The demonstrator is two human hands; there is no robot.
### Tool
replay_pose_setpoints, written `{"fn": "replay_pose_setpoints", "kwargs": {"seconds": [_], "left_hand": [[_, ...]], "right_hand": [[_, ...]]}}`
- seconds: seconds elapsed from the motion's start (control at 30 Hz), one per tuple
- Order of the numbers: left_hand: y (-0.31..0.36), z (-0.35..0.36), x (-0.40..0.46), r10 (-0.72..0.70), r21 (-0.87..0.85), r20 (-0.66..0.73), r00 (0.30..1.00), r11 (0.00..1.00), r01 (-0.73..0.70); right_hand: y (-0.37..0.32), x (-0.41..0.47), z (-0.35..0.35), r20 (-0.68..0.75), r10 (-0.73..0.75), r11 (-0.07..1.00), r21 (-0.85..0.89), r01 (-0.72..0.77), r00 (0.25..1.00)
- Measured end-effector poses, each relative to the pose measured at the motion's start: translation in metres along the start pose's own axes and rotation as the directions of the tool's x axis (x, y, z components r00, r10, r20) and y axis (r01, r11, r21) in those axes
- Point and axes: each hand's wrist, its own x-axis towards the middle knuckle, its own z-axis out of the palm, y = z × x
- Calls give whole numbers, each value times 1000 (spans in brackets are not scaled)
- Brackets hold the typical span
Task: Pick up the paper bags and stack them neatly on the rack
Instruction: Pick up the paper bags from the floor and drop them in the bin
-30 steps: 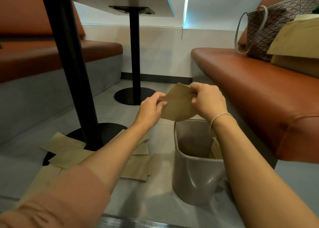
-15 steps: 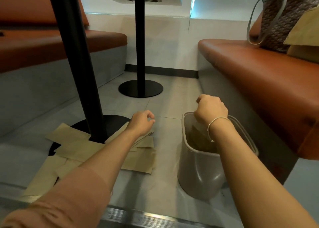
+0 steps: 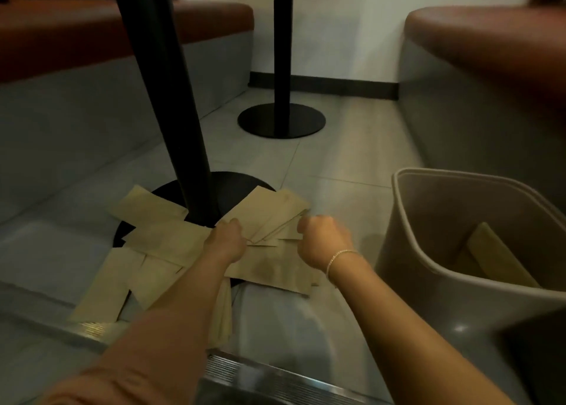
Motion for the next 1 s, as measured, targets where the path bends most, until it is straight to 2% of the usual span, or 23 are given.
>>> {"fn": "replay_pose_setpoints", "kwargs": {"seconds": [0.17,0.4,0.67,0.8,0.87,0.9,0.97,1.0], "left_hand": [[-17,28,31,28,-3,5,1000,1000,-28],[-10,53,65,55,1,-94,994,998,-56],[-11,68,86,86,126,-25,996,989,-82],[-10,58,86,109,341,15,994,934,-108],[-10,52,82,167,347,-113,979,930,-118],[-8,48,78,186,283,-222,957,952,-119],[-6,37,70,188,41,-446,875,981,-190],[-4,31,68,179,-78,-530,829,963,-258]], "right_hand": [[7,21,47,136,50,999,-13,-48,989],[10,34,84,174,47,999,14,-50,984],[18,39,94,176,17,999,33,-23,984],[21,42,95,172,18,999,46,-26,985],[21,45,96,154,18,998,58,-27,988],[20,46,95,136,23,997,70,-33,990],[20,49,94,69,50,992,108,-57,996],[19,51,93,20,74,989,128,-76,997]]}}
